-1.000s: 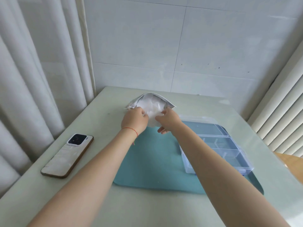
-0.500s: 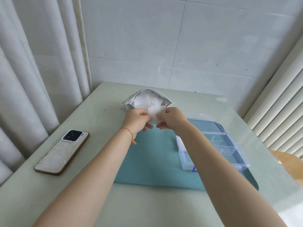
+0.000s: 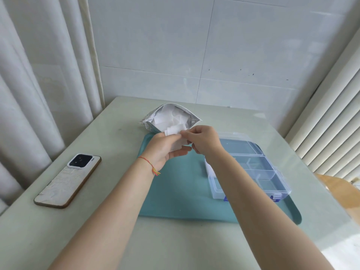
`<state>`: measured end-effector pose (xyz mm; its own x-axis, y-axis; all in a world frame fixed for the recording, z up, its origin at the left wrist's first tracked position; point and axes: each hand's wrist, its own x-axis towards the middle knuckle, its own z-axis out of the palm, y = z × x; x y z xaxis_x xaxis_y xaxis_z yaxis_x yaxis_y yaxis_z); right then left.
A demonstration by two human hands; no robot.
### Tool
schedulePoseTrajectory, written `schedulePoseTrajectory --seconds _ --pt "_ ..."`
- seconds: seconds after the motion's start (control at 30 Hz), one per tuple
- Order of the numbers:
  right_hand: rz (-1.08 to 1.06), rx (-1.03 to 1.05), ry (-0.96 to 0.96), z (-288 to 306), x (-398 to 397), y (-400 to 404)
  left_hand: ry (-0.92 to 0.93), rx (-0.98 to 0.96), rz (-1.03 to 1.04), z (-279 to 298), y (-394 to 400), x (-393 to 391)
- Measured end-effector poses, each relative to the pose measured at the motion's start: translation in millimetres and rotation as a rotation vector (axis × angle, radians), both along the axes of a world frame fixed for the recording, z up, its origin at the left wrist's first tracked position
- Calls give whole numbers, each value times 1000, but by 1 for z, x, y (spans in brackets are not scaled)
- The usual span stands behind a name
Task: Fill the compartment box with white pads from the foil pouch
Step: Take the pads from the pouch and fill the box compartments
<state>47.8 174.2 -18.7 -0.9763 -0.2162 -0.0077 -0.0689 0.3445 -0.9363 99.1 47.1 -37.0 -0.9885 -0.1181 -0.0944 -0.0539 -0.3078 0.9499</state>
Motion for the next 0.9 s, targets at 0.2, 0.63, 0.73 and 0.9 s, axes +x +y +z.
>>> schedulePoseTrajectory --seconds 0.2,0.63,0.73,0.9 --pt "-52 59 60 6 -20 -21 -60 -45 210 -2 -34 -1" --pt "-54 414 131 12 -46 -83 -70 175 181 -10 -60 -2" --pt "-37 390 120 9 -46 -88 -84 185 179 -11 -60 -2" --pt "-55 329 140 9 -45 -90 -96 198 182 -11 -61 -3"
